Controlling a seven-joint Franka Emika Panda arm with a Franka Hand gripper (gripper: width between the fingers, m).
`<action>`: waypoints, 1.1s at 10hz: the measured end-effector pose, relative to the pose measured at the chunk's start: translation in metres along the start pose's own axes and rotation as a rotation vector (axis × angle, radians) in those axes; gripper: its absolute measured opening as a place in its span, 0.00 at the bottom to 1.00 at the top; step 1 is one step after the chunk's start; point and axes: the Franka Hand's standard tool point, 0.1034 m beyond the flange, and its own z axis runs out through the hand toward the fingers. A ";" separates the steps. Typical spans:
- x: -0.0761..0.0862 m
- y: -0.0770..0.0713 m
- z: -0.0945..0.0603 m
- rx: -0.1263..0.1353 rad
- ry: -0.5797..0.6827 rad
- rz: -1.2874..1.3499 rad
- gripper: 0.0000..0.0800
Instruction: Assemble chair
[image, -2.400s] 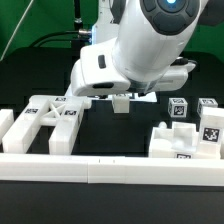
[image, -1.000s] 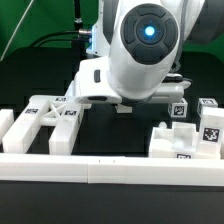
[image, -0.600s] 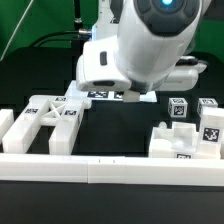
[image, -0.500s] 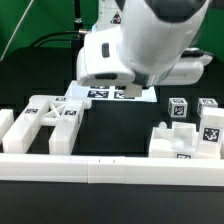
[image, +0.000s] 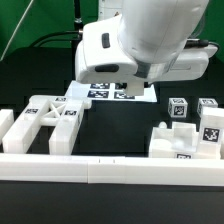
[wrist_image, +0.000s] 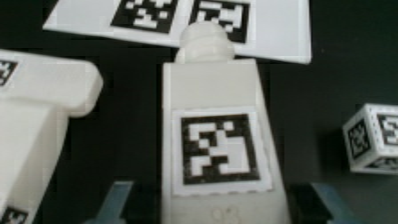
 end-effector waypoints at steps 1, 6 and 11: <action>0.007 0.000 -0.004 -0.001 0.044 0.000 0.36; 0.021 0.006 -0.047 -0.015 0.404 0.011 0.36; 0.032 0.003 -0.095 0.001 0.730 0.078 0.36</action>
Offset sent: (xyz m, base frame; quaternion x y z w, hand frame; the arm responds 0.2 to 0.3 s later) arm 0.0458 -0.0061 0.0312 -0.0059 0.1440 -0.0013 0.9896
